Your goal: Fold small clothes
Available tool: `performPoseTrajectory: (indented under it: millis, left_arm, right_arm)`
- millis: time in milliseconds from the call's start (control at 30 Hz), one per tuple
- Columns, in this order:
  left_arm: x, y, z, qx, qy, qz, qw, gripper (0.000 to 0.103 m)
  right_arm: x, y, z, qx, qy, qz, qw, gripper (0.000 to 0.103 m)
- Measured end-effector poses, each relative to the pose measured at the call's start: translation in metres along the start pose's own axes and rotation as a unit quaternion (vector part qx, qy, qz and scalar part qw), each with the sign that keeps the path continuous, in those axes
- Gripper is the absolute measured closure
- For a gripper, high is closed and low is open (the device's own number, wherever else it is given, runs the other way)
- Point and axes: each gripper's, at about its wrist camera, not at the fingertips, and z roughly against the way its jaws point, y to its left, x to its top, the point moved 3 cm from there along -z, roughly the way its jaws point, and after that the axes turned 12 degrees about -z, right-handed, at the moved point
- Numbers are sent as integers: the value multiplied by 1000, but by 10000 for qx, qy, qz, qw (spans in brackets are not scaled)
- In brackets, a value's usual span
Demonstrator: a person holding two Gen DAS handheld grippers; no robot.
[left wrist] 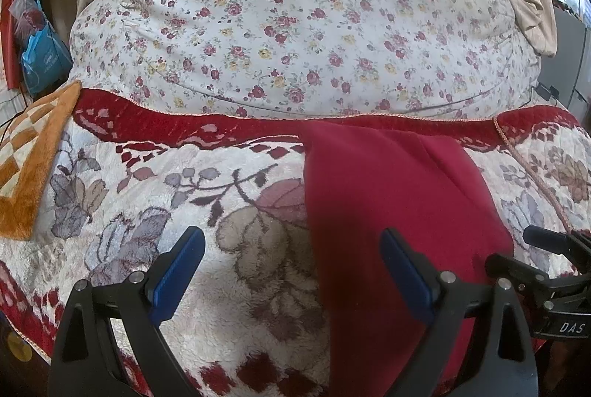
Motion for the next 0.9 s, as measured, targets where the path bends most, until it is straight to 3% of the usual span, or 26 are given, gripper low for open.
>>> performPoseTrajectory:
  millis: [900]
  left_arm:
    - [-2,-1,-1,-3,26,-23,10000,8]
  right_arm:
    - [-2,2,-2,3,17,-2,10000,9]
